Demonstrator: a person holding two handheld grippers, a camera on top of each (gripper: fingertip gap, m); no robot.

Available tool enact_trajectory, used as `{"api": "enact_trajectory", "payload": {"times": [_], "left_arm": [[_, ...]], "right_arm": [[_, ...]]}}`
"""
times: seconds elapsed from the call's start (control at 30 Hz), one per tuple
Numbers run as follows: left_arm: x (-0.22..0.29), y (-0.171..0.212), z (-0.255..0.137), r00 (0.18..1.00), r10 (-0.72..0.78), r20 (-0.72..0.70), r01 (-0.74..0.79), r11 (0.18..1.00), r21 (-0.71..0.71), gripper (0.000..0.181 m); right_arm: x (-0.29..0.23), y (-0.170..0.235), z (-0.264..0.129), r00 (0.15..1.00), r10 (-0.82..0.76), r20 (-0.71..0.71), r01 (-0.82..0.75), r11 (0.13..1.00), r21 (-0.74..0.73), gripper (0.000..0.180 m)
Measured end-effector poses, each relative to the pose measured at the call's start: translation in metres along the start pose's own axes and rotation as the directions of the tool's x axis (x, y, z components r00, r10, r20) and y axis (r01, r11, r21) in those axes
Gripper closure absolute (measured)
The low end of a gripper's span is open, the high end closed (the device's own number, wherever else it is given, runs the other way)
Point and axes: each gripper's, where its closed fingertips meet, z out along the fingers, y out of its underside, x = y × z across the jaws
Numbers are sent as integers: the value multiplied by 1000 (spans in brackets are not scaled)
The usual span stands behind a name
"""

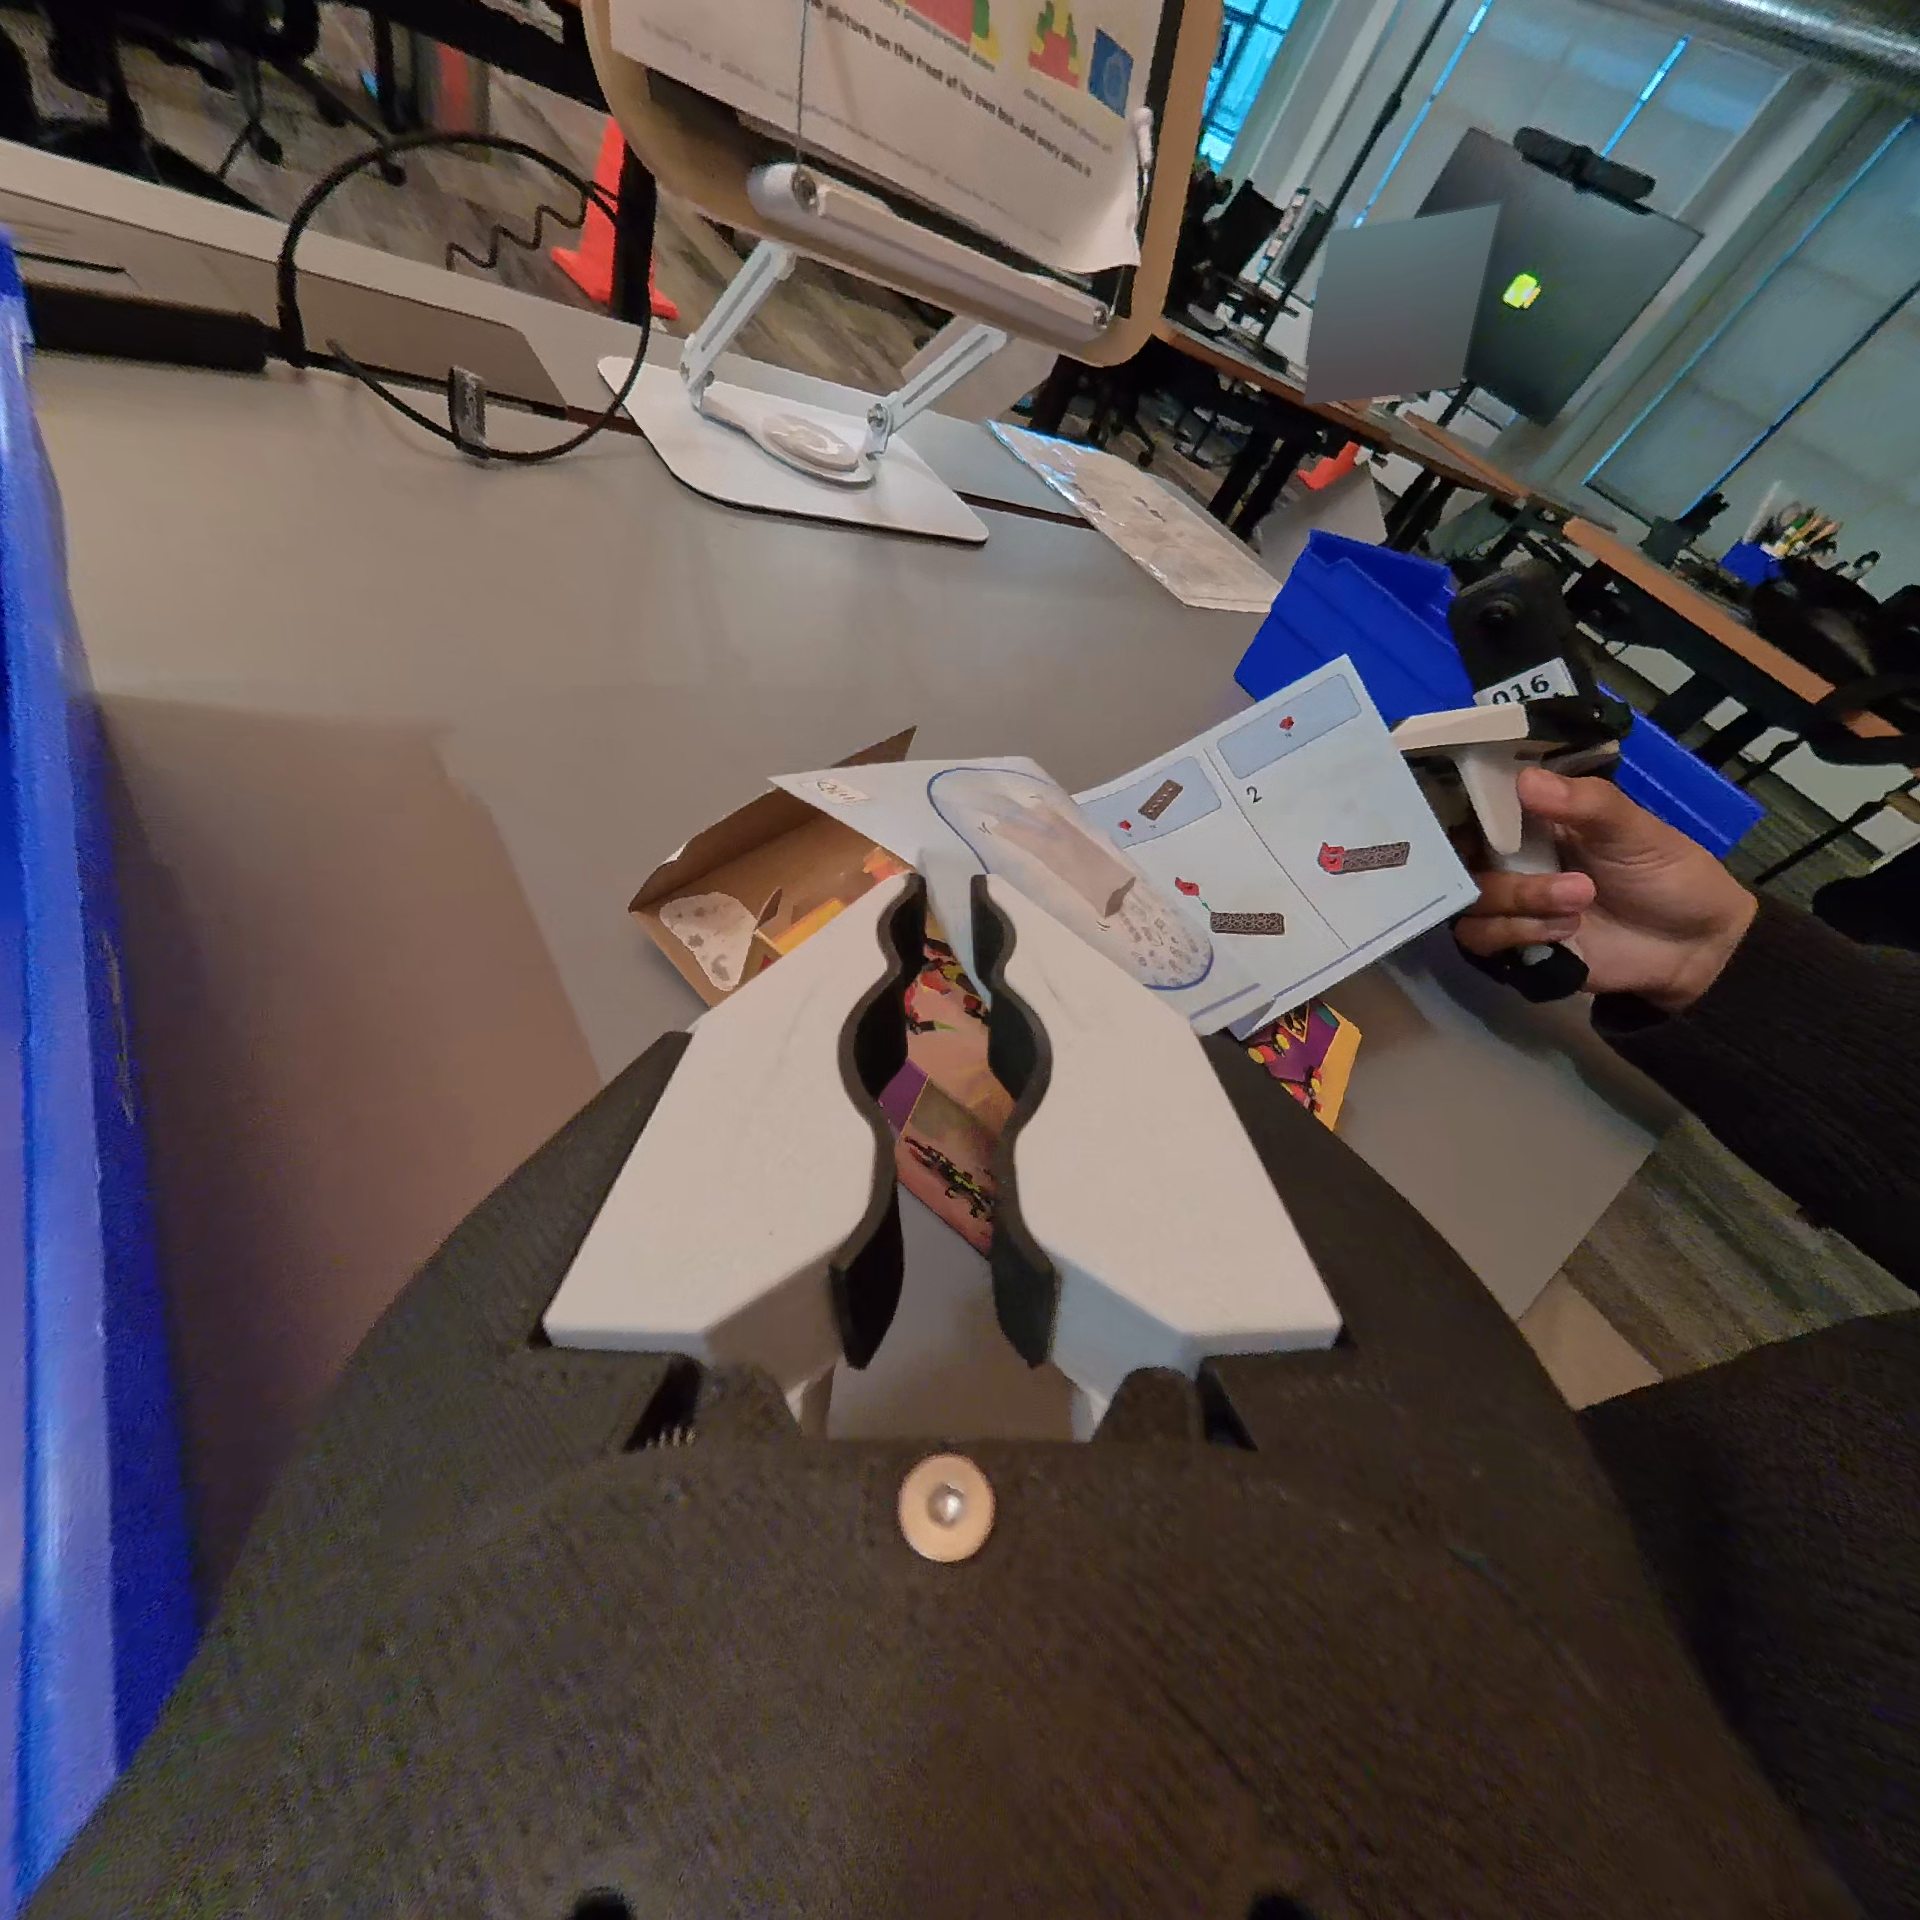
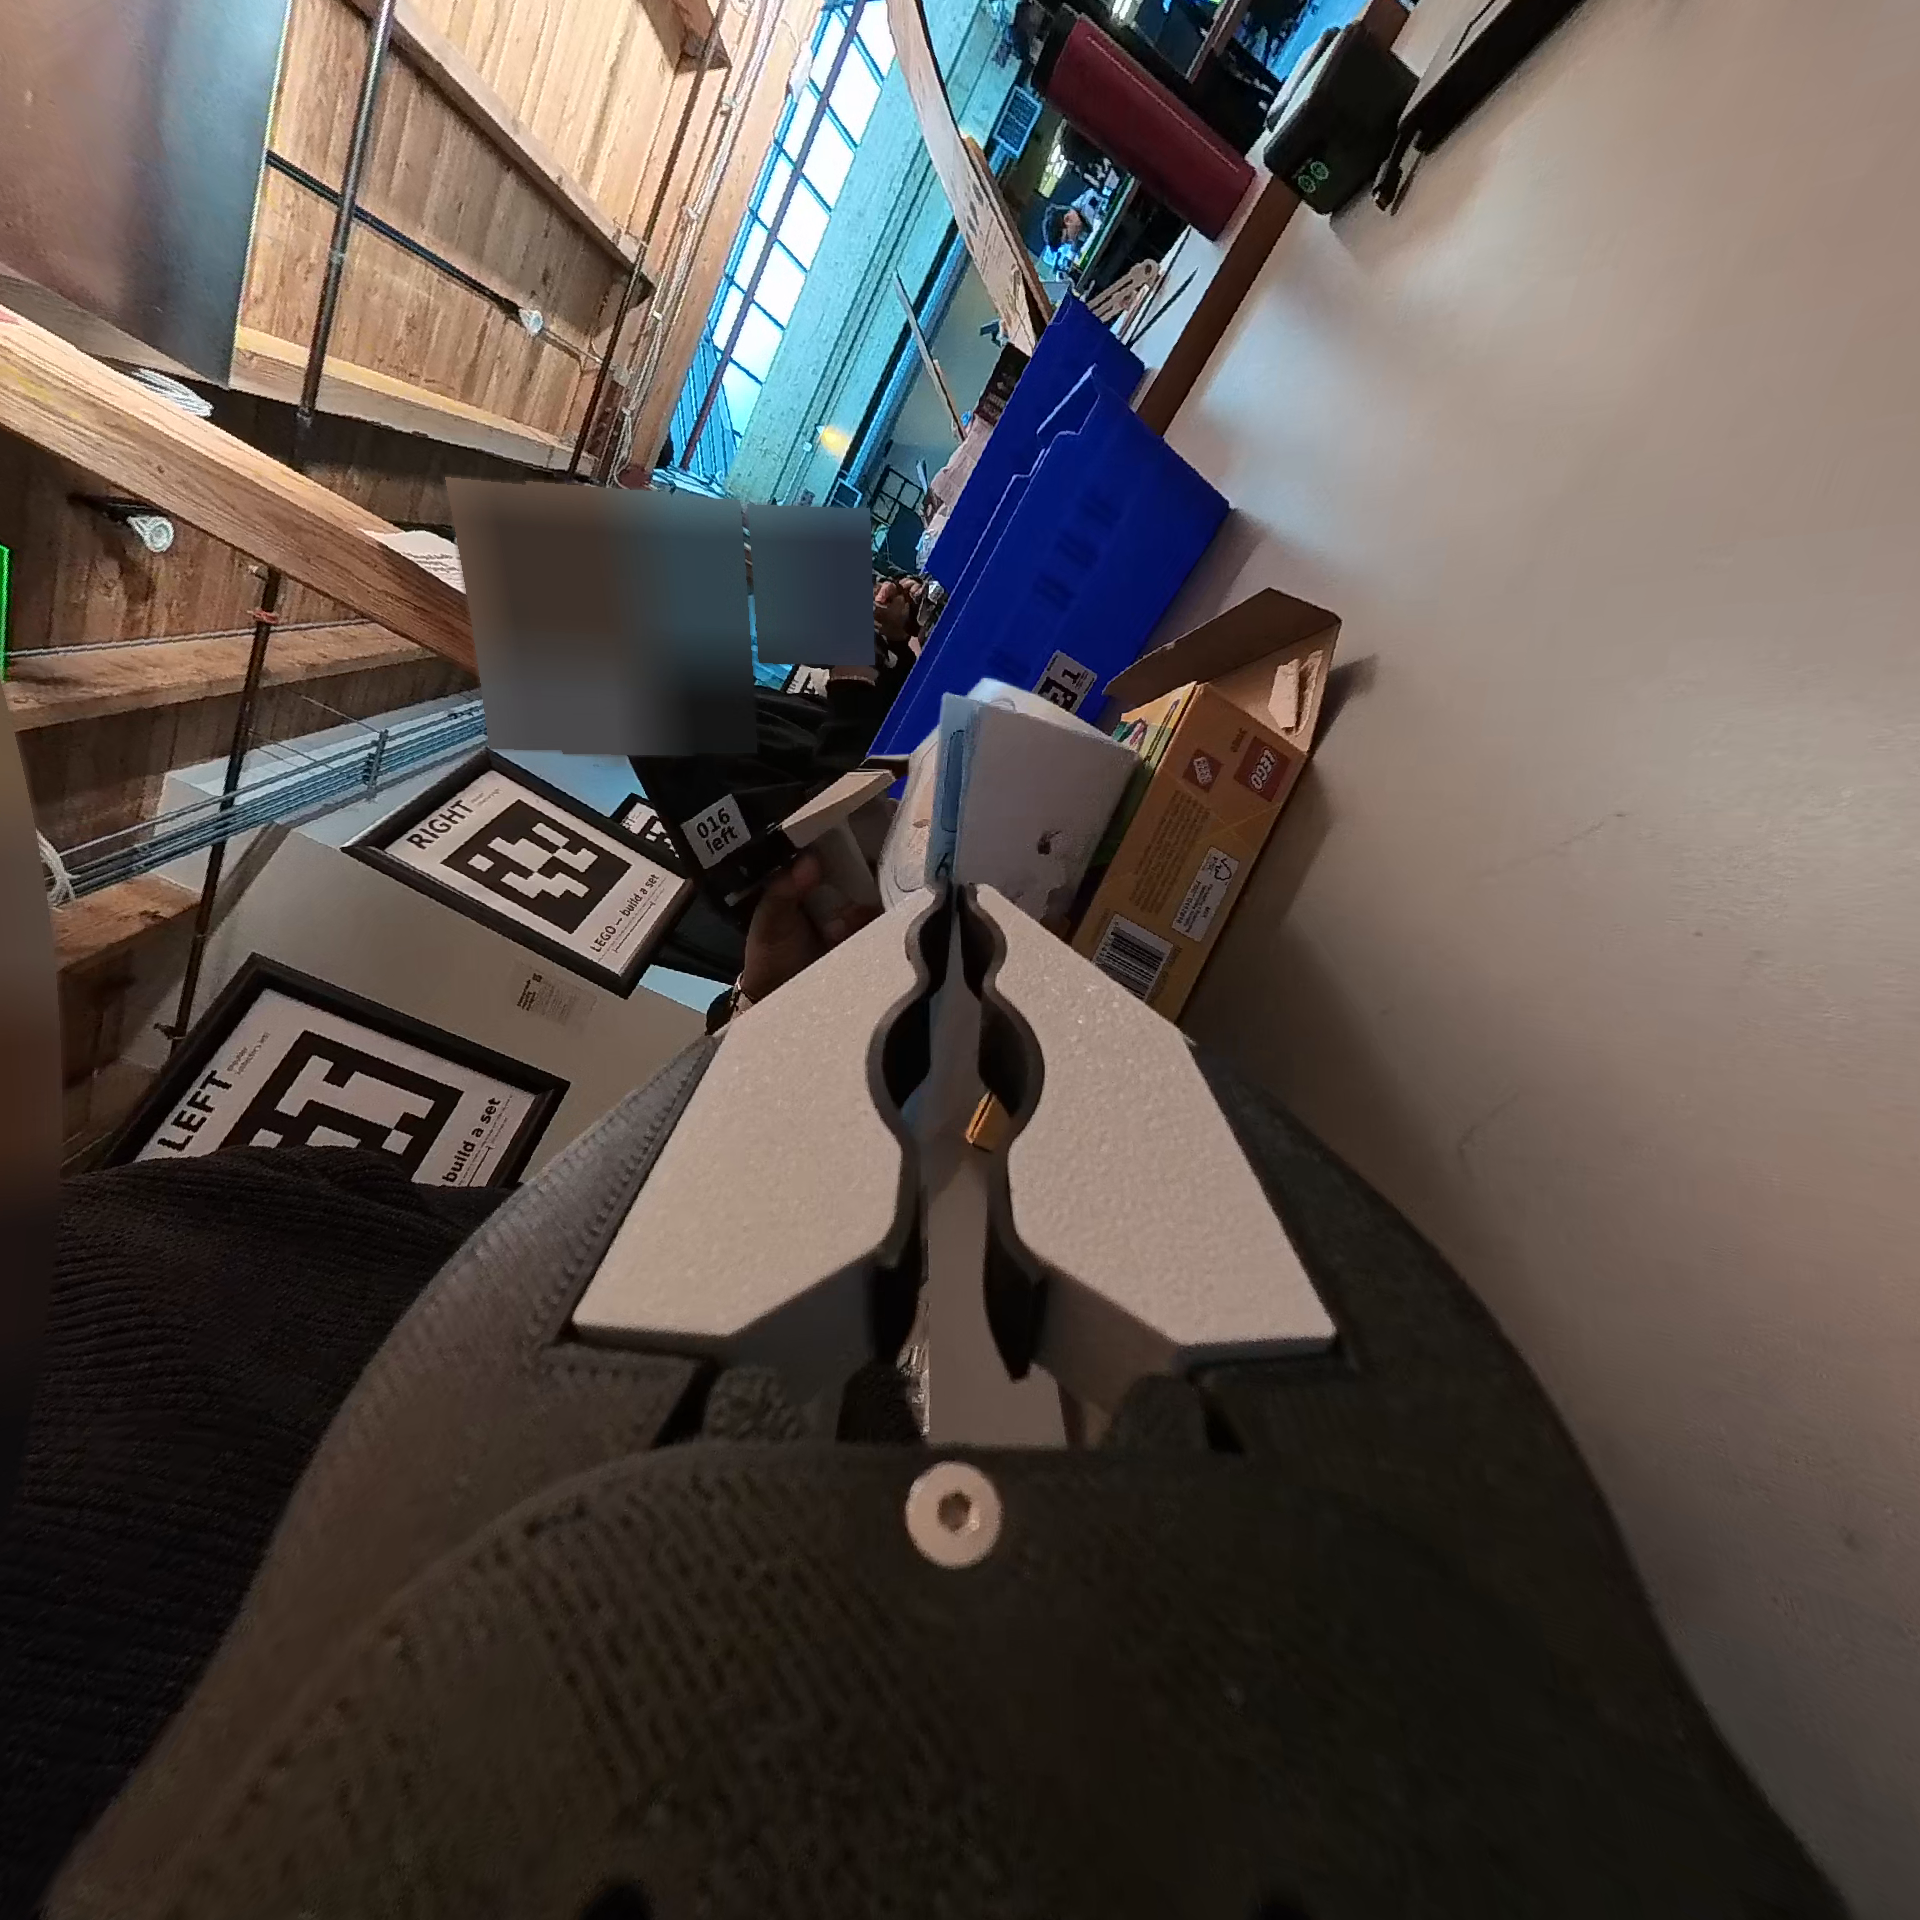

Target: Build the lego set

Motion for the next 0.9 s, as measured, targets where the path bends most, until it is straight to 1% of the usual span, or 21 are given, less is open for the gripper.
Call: {"api": "enact_trajectory", "payload": {"times": [0.13,0.23,0.33,0.53,0.8,0.9], "left_arm": [[-5,-6,-3,999,14,46,-16,999,34,161],[-9,-19,-8,995,31,93,-40,994,105,150],[-3,-25,-10,993,63,98,-77,987,142,150],[12,-14,0,987,145,72,-150,986,77,151],[20,-3,6,989,146,25,-146,989,25,152],[22,1,9,986,167,20,-167,986,0,152]], "right_arm": [[-1,3,2,1000,-4,-2,4,1000,-9,180],[-1,3,3,1000,-4,-3,4,1000,-9,180],[-1,3,3,1000,-1,-4,1,1000,-4,180],[0,2,1,1000,-1,-14,1,1000,6,180],[13,-2,-4,997,39,-66,-37,999,30,180],[15,-2,-5,996,50,-69,-48,998,31,179]]}}
